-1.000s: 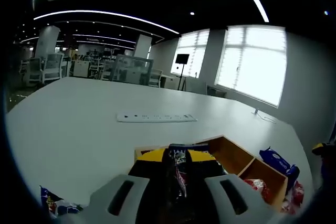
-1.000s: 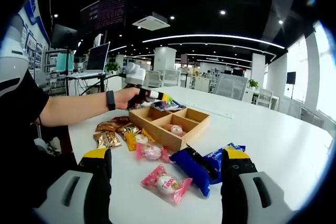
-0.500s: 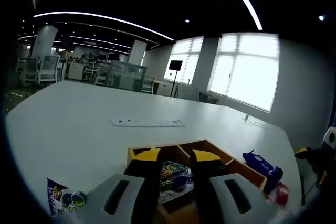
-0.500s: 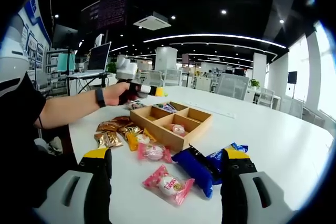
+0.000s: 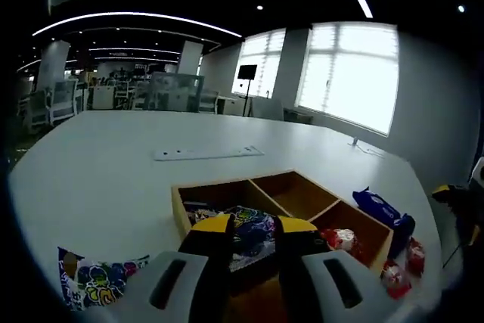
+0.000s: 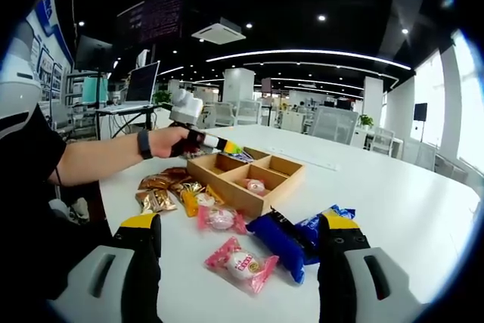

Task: Pick up the scattered marshmallows, QQ candies, Oreo cookies, and mixed nuts on the table and sort them into separate containers

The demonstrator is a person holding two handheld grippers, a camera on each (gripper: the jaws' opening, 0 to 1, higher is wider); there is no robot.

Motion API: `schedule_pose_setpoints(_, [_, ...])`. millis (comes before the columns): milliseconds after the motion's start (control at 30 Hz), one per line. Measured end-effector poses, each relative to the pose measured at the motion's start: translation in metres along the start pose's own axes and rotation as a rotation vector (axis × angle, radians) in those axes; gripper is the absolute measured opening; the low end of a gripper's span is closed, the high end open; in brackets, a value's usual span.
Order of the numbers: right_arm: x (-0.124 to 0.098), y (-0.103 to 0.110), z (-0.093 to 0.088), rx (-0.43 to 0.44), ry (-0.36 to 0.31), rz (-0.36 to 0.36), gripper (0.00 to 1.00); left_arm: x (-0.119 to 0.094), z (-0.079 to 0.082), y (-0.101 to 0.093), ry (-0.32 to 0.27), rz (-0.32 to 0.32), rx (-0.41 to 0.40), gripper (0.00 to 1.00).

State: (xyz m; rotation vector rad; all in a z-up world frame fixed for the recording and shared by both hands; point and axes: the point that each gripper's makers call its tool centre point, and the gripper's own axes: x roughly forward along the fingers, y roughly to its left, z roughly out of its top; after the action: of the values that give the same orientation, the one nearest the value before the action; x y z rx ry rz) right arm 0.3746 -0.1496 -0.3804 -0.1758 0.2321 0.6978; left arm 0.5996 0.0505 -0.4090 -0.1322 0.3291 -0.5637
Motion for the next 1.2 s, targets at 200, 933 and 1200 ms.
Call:
schedule_pose_setpoints(200, [-0.003, -0.004, 0.002, 0.003, -0.009, -0.013, 0.81, 0.0, 0.003, 0.001, -0.01, -0.006, -0.022, 0.27])
schedule_pose_setpoints(933, [0.003, -0.009, 0.006, 0.001, -0.013, -0.011, 0.82, -0.073, 0.036, -0.011, -0.197, 0.024, 0.094, 0.54])
schedule_pose_setpoints(1200, [0.005, -0.012, 0.007, 0.012, -0.024, -0.012, 0.82, -0.099, 0.034, -0.034, -0.228, -0.017, 0.156, 0.71])
